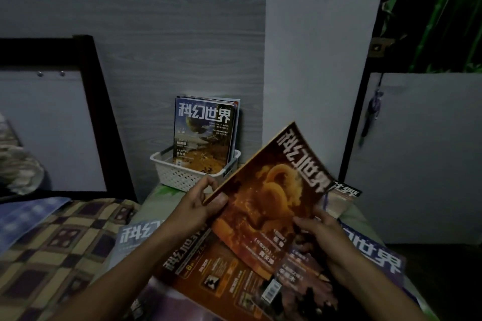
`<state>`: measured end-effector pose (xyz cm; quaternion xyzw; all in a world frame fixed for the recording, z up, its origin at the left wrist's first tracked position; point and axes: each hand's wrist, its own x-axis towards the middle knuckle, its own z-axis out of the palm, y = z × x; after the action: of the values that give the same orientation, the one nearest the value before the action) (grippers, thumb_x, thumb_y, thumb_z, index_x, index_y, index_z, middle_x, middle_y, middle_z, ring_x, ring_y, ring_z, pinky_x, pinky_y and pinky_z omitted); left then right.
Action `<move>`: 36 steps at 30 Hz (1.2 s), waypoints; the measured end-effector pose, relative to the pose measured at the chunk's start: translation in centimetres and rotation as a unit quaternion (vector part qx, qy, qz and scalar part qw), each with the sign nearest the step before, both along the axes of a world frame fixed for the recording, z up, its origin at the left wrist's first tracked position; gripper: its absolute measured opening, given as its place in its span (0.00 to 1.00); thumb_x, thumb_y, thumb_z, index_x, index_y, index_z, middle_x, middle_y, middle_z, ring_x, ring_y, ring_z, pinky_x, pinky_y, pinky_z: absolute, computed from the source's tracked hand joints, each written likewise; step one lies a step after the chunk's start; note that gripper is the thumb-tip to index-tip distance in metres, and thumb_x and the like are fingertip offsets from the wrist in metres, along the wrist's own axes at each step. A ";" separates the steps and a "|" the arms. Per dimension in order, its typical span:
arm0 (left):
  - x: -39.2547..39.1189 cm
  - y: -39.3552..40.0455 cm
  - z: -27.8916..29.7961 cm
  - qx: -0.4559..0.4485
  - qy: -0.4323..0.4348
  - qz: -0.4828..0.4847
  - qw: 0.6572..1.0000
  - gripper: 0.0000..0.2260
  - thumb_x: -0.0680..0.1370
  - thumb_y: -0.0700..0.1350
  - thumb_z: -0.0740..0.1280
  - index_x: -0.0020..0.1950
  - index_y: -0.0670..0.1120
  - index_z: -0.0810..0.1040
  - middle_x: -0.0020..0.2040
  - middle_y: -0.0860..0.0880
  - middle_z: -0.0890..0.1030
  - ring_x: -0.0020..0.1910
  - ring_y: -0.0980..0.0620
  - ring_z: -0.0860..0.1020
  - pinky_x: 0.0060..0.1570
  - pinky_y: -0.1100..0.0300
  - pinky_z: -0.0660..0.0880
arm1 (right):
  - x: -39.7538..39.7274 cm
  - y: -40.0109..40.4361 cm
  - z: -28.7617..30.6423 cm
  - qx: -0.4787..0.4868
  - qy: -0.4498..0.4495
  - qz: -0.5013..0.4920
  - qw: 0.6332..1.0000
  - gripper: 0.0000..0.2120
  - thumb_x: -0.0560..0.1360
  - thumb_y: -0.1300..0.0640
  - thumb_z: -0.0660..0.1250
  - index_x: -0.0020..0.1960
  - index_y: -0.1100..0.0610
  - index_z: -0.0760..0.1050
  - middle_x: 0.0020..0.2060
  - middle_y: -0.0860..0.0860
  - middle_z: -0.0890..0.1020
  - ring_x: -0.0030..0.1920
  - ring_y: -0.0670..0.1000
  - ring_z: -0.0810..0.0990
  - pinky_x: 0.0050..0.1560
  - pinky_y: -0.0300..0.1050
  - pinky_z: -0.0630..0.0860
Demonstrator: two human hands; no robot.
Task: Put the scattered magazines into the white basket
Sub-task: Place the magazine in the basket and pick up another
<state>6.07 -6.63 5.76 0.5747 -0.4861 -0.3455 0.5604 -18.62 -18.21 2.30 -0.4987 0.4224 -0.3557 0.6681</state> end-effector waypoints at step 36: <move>19.9 -8.7 8.4 -0.064 -0.304 0.336 0.889 0.06 0.78 0.44 0.69 0.54 0.50 0.81 0.48 0.50 0.83 0.41 0.51 0.82 0.45 0.47 0.82 | 22.8 -8.8 10.6 -0.331 0.020 0.020 0.943 0.04 0.79 0.58 0.65 0.53 0.56 0.76 0.38 0.52 0.84 0.34 0.49 0.82 0.38 0.48 0.81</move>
<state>25.96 -15.38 14.12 0.7435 -0.4317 0.0861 0.5034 4.21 -27.01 12.90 -0.7073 0.2839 -0.4516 0.4639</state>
